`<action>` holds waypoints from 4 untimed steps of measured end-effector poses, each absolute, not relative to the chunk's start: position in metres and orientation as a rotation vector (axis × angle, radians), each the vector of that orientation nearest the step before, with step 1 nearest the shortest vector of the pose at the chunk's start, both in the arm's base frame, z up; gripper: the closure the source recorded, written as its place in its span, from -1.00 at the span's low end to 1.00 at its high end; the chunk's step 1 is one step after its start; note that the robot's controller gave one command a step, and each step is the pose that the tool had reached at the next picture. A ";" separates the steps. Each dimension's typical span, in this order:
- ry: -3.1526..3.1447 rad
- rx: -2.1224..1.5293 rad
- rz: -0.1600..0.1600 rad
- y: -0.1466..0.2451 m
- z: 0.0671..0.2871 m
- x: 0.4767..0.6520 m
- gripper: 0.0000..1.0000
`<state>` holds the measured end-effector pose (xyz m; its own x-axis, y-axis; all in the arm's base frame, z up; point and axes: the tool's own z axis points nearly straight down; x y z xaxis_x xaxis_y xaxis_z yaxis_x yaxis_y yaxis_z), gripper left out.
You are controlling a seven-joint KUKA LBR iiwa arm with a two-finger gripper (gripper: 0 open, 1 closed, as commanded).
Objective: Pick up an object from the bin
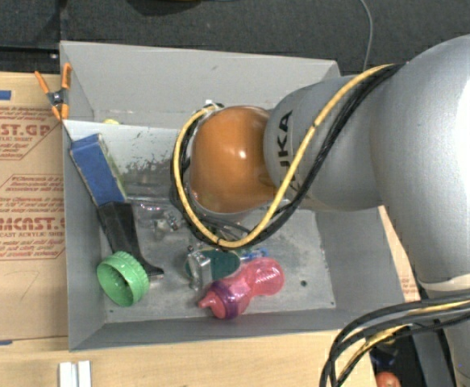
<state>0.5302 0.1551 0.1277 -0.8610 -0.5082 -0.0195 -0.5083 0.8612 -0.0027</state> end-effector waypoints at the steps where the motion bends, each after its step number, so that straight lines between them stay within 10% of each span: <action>1: 3.032 -0.724 0.000 0.172 0.208 0.519 -1.00; 2: 3.014 -0.824 0.006 0.131 0.109 0.509 -1.00; 3: 3.062 -0.572 0.011 0.076 0.187 0.534 -1.00; 4: 3.042 -0.707 0.008 0.066 0.128 0.519 -1.00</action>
Offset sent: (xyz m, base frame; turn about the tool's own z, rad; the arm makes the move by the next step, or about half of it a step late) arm -0.0239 -0.0322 -0.0316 -0.0104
